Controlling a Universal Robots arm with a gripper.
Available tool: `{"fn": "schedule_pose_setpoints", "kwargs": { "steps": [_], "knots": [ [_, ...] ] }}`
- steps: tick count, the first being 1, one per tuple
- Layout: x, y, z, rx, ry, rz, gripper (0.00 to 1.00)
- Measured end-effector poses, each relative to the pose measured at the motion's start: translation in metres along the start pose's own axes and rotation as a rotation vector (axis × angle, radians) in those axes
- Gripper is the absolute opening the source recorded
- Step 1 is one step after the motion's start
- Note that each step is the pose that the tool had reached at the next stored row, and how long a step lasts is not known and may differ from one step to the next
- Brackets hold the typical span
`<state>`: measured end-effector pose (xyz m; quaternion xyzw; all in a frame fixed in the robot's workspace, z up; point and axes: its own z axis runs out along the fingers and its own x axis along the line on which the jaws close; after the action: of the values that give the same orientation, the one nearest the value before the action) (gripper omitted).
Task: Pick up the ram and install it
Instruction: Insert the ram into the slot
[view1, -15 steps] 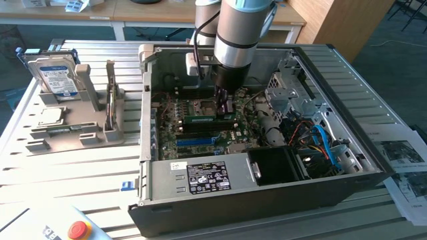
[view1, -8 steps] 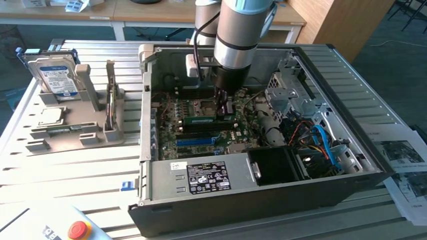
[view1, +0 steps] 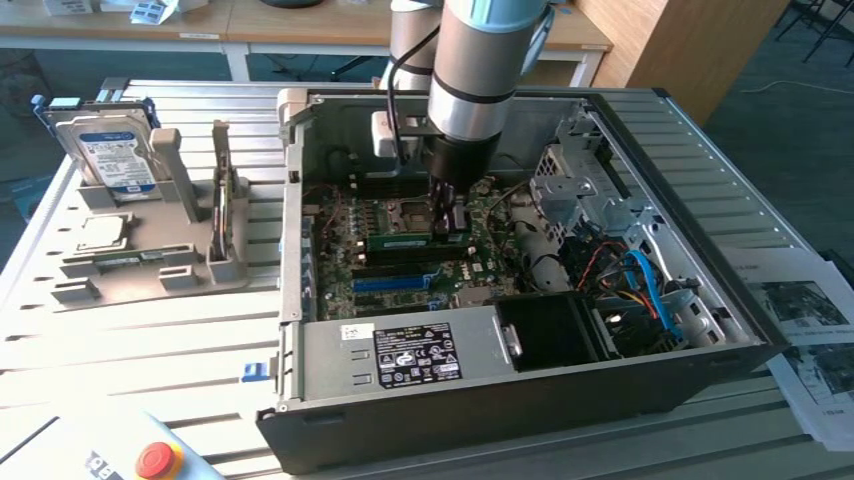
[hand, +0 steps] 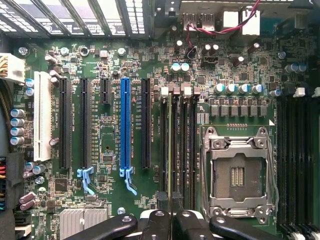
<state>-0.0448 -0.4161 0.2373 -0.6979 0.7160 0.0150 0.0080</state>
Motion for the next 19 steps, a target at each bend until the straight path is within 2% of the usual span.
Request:
{"fn": "schedule_pose_setpoints", "kwargs": {
  "steps": [19],
  "knots": [
    [0.0032, 0.0, 0.0045, -0.0001, 0.0002, 0.0, 0.12]
  ]
}}
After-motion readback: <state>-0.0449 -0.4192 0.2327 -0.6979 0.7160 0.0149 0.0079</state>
